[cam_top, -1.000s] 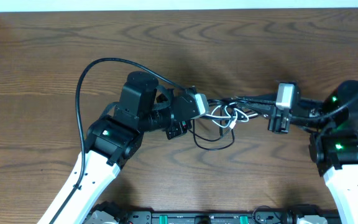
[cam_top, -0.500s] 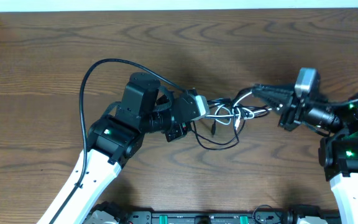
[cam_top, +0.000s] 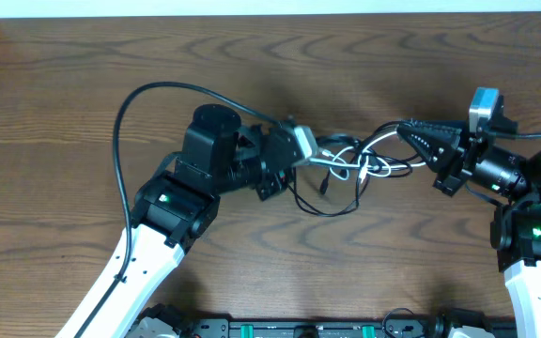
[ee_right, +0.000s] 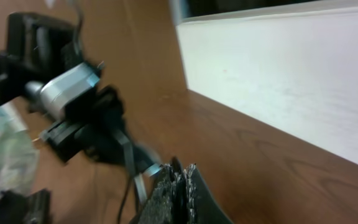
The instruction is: Untangle cables
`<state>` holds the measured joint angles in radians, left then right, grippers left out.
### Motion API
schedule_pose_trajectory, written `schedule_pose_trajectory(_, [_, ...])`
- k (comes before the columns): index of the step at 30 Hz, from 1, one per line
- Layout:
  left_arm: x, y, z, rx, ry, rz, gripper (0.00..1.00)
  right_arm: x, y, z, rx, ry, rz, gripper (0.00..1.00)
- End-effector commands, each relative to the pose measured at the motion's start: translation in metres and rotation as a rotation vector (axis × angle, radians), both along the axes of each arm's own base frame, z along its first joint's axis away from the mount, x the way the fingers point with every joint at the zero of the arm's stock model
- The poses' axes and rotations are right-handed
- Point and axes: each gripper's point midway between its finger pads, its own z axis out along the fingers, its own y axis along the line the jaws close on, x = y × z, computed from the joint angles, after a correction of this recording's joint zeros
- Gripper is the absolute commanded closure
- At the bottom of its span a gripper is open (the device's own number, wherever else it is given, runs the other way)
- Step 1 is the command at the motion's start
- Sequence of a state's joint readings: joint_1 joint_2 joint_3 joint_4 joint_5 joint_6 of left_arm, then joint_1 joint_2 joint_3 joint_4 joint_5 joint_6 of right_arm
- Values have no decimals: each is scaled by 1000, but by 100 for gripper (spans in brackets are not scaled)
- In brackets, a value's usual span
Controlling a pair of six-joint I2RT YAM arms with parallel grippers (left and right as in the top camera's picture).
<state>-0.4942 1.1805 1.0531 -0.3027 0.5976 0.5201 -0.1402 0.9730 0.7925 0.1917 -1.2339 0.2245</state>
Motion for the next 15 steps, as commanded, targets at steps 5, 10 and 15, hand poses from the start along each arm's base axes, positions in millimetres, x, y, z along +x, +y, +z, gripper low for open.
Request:
schedule_pose_trajectory(5, [58, 36, 18, -141, 74, 475, 92, -42, 13, 9, -12, -32, 239, 99])
schedule_pose_trajectory(10, [67, 34, 43, -275, 65, 510, 92, -51, 16, 5, -7, -12, 295, 99])
schedule_pose_trajectory(15, [72, 33, 59, -337, 37, 521, 92, -56, 23, 2, 3, 23, 331, 99])
